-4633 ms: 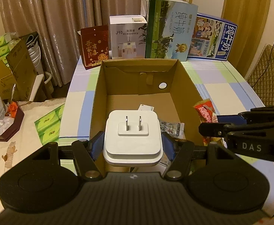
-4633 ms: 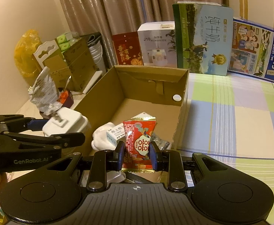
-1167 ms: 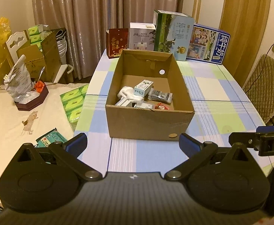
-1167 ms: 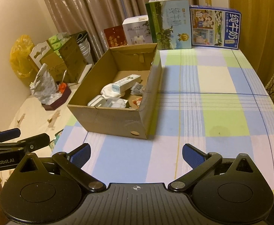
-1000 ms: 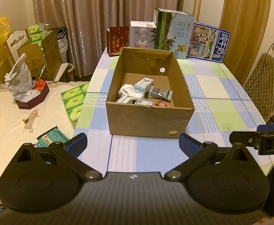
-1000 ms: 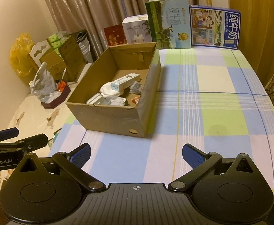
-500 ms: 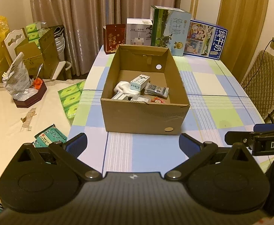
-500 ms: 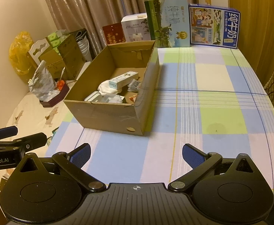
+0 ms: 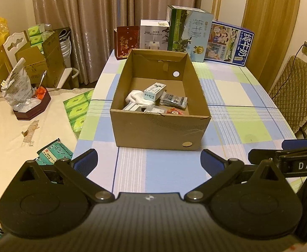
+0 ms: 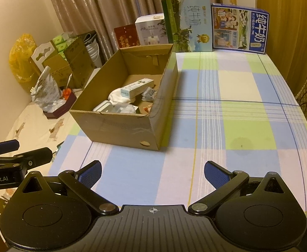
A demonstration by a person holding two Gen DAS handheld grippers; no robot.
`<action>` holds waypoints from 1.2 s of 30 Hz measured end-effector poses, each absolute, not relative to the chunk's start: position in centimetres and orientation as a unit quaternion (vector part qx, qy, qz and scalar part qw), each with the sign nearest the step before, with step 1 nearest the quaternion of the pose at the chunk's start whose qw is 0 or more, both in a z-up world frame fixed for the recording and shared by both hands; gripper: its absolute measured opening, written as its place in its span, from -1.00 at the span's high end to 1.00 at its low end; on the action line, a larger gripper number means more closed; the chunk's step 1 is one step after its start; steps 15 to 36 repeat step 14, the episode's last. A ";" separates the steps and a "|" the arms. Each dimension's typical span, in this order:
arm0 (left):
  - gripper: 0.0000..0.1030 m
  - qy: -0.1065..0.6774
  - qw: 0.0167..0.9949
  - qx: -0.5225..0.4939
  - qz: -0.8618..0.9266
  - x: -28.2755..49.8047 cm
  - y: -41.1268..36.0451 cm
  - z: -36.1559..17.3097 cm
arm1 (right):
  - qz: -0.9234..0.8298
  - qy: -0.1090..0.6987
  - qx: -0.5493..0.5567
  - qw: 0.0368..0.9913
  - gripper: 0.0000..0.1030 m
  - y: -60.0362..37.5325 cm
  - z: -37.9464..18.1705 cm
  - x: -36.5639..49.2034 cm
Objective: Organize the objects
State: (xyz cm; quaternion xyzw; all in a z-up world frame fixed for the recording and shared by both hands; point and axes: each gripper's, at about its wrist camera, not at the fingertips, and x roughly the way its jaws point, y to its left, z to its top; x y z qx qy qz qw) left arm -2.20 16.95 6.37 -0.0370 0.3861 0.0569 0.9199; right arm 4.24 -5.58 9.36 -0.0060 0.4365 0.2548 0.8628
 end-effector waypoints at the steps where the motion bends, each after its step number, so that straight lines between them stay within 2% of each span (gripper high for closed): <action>1: -0.98 0.386 0.920 -0.037 0.056 -2.2 16.9 6.4 | 0.255 0.437 -0.006 0.863 -0.96 -5.6 9.3 4.3; 36: -0.98 0.377 0.923 -0.051 0.048 -2.1 16.7 6.4 | 0.254 0.436 -0.006 0.863 -0.96 -5.8 9.2 4.3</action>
